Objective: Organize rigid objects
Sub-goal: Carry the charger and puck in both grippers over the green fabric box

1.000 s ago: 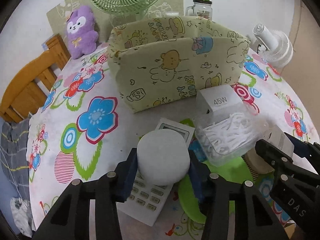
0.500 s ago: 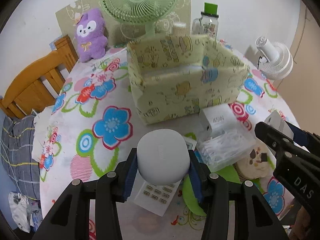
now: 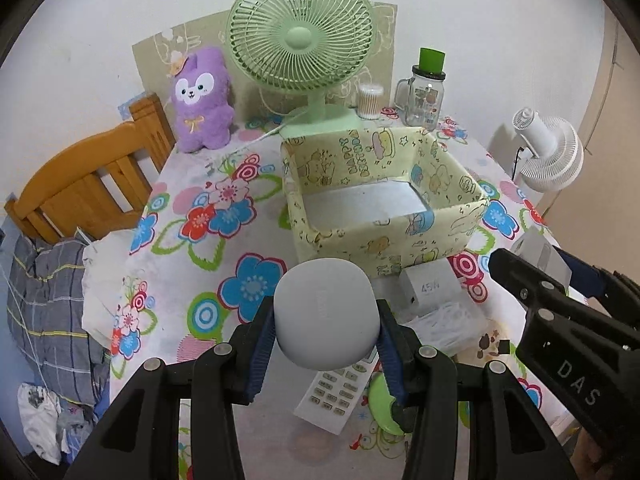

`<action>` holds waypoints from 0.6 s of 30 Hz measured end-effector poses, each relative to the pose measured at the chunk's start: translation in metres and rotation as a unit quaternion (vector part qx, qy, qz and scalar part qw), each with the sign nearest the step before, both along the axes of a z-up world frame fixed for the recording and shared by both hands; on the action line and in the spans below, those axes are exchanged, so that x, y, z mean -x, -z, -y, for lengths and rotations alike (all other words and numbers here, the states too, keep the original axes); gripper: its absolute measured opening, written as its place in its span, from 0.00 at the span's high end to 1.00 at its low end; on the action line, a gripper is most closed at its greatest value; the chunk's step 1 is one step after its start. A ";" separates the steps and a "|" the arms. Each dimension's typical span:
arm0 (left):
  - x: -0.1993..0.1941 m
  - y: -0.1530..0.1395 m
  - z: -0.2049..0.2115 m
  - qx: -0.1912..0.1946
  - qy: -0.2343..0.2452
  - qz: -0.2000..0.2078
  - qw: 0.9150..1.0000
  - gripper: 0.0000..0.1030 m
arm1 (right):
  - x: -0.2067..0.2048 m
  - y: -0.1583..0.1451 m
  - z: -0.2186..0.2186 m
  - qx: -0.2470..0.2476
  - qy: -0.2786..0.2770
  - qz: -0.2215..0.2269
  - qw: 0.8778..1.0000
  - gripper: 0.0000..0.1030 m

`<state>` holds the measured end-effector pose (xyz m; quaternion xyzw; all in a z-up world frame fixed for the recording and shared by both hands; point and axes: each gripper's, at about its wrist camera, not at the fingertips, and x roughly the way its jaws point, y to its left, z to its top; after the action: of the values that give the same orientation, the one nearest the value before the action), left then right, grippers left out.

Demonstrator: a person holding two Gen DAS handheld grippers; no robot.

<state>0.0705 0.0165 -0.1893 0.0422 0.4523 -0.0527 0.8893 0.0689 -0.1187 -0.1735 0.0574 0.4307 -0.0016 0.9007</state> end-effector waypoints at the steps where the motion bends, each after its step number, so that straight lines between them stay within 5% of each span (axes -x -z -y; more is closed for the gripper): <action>1: 0.000 -0.002 0.001 0.000 -0.002 0.000 1.000 0.53 | -0.002 -0.002 0.001 -0.002 -0.003 0.000 1.000 0.42; 18: -0.033 -0.028 0.021 -0.005 -0.087 0.007 0.996 0.53 | -0.062 -0.028 0.009 -0.006 -0.116 0.004 0.993 0.42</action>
<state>0.1037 -0.0041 -0.1612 0.0070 0.4484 0.0275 0.8934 0.1307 -0.1279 -0.1455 0.0128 0.4306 0.1057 0.8962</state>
